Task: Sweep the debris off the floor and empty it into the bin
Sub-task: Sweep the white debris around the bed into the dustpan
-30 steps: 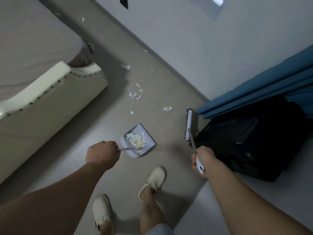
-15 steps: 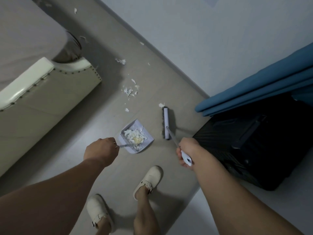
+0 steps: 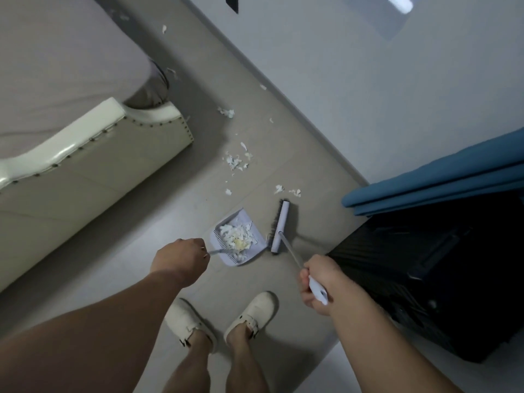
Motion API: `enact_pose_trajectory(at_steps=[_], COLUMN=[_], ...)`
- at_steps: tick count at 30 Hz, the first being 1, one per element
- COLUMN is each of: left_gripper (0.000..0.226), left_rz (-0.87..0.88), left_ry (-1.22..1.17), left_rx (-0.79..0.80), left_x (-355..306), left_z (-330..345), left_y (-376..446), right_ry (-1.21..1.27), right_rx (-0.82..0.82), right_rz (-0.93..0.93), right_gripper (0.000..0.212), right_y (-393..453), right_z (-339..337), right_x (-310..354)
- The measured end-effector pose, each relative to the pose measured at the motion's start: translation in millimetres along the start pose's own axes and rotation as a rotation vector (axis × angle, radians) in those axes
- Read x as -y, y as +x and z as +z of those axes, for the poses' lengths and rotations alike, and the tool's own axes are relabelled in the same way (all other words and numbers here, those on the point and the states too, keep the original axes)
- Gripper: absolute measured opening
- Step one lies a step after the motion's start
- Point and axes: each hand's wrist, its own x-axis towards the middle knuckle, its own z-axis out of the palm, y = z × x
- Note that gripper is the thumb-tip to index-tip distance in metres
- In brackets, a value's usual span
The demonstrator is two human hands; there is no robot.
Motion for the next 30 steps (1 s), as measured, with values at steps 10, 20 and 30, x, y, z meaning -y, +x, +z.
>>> enact_pose_trajectory(at_steps=[10, 20, 30], left_gripper=[0.024, 0.025, 0.025], left_rz=[0.005, -0.024, -0.009], left_ry=[-0.027, -0.026, -0.029], left_rx=[-0.02, -0.009, -0.011], left_x=[31, 33, 21], left_z=[6, -6, -4], left_y=[5, 20, 21], right_ry=[-0.521, -0.996, -1.08], right_rx=[-0.256, -0.252, -0.276], right_rz=[-0.203, -0.204, -0.221], right_gripper=[0.043, 0.016, 0.016], right_y=[5, 11, 4], right_z=[-2, -4, 0], right_x=[74, 74, 64])
